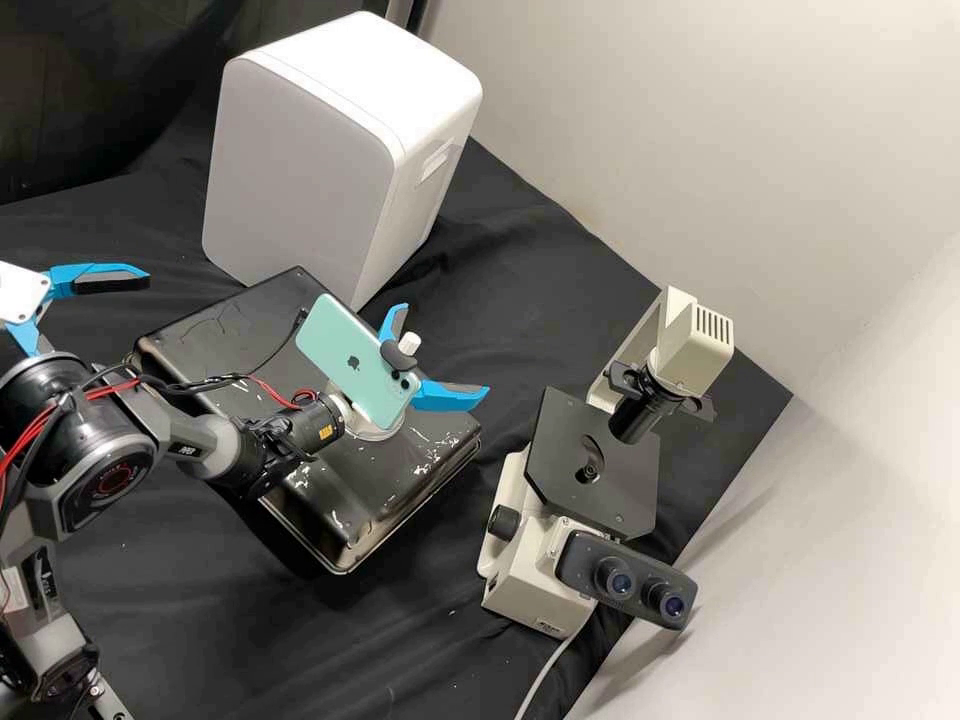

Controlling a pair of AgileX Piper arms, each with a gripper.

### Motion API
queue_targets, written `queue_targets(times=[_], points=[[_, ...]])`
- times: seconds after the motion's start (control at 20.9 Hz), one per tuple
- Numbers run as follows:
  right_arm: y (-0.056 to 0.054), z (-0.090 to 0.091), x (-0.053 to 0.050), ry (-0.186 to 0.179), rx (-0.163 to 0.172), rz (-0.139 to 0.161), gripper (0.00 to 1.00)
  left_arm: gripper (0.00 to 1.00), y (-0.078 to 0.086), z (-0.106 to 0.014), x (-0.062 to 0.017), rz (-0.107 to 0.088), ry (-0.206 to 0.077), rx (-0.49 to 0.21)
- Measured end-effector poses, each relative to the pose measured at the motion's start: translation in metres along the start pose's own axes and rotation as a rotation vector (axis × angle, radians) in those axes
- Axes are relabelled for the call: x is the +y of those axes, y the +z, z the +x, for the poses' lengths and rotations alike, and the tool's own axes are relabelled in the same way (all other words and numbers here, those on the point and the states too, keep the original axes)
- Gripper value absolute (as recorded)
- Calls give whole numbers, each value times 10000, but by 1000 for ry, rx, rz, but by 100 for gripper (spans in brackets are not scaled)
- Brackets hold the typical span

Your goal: Place the petri dish on the microscope

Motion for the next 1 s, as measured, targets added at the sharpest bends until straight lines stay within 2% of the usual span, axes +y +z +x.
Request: queue_targets(times=[0.43,0.62,0.76,0.81,0.91,1.0], points=[[10,-28,-8,-1,-1,2,100,100,-1,2,-7,-2,-4,0],[54,-240,-17,-14,-20,39,100,100,1,7,-18,-4,-10,-2],[50,-442,-16,-1,12,60,100,100,3,7,-18,-4,-10,-3],[48,-507,-23,-1,24,60,100,100,3,7,-18,-4,-10,-3],[77,-611,-49,-1,24,60,100,100,10,9,-18,-5,-10,-7],[102,-691,-106,-21,19,60,100,100,21,11,-18,-5,-10,-13]])
